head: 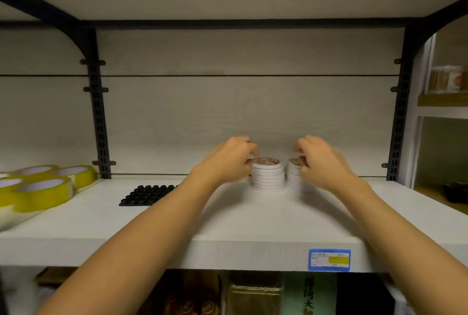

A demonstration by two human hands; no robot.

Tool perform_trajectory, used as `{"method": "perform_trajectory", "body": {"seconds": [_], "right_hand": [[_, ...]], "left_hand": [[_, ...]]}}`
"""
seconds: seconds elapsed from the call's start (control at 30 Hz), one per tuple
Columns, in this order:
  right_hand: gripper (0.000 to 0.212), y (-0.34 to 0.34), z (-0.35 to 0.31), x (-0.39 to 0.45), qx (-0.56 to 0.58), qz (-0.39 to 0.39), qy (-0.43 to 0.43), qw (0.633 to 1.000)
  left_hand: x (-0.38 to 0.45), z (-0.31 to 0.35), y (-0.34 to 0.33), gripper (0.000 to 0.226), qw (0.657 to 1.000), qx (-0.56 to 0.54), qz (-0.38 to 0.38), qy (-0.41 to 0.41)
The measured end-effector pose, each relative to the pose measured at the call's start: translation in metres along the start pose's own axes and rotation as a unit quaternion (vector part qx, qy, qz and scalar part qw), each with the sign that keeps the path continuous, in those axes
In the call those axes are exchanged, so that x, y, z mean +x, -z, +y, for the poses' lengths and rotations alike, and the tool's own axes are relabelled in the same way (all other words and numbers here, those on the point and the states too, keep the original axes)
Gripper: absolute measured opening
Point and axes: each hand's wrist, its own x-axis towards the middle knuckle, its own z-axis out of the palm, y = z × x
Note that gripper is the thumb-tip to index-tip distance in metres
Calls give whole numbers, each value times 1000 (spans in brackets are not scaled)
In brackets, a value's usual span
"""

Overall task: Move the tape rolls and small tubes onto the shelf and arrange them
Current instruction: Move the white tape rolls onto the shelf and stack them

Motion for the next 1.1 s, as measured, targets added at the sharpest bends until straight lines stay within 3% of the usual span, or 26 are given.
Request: {"method": "perform_trajectory", "body": {"seconds": [0.2, 0.4, 0.93, 1.1], "right_hand": [[28, -5, -44, -10, 29, -47, 45, 997], [40, -5, -101, -16, 80, -100, 68, 989], [44, 18, -362, -21, 179, -117, 186, 959], [43, 22, -439, -18, 195, -121, 216, 949]], "left_hand": [[-69, -14, 44, 31, 993, 68, -5, 92], [-144, -40, 94, 31, 976, 135, -24, 169], [-356, -126, 221, 17, 947, 163, 5, 278], [-419, -170, 258, 29, 928, 184, 6, 323]]}}
